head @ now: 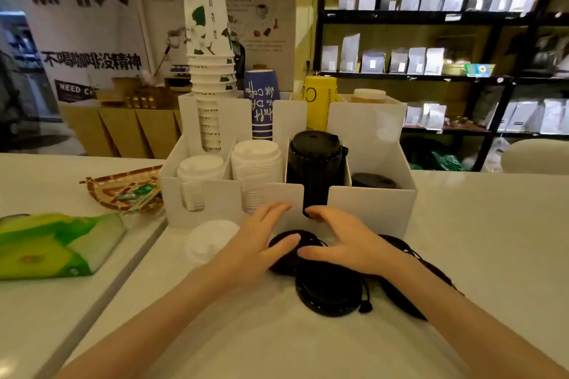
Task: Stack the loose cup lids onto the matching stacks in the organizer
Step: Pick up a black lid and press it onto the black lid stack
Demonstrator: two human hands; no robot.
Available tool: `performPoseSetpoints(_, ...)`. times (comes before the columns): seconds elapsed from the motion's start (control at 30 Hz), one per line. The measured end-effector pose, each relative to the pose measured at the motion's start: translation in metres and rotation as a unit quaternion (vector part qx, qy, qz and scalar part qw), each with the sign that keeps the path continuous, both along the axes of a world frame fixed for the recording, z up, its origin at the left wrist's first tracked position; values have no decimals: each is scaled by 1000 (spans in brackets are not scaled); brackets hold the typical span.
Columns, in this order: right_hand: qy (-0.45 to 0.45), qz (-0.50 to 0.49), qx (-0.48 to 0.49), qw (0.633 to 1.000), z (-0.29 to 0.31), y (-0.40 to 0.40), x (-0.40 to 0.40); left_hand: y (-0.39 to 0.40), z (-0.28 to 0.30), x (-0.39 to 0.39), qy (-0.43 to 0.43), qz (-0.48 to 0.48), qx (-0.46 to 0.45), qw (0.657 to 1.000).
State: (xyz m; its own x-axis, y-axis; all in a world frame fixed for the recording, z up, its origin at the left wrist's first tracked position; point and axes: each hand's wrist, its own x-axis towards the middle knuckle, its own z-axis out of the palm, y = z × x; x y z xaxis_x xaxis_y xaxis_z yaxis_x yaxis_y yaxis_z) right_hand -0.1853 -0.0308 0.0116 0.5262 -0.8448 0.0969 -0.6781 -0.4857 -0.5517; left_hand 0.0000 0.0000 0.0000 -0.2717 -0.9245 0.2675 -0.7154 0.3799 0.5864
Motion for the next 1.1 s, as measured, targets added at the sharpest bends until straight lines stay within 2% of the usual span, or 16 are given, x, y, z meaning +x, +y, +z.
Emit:
performPoseSetpoints(0.13,27,4,1,1000,5,-3,0,0,-3,-2,-87,-7,95,992)
performPoseSetpoints(0.23,31,-3,32,999,2,-5,-1,3,-2,-7,-97,-24,145,984)
performPoseSetpoints(0.57,15,-7,71,997,6,-7,-5,-2,19,-12,-93,-7,159,983)
performPoseSetpoints(0.77,-56,-20,56,997,33,-4,-13,-12,60,-7,-90,-31,123,988)
performPoseSetpoints(0.9,-107,-38,2,994,65,-3,-21,-17,96,-10,-86,-45,69,993)
performPoseSetpoints(1.0,-156,-50,-41,986,89,1,-24,-20,123,-12,-73,-38,-1,997)
performPoseSetpoints(1.1,-199,-61,-92,974,104,-2,-24,-27,140,-14,-14,-16,-65,998)
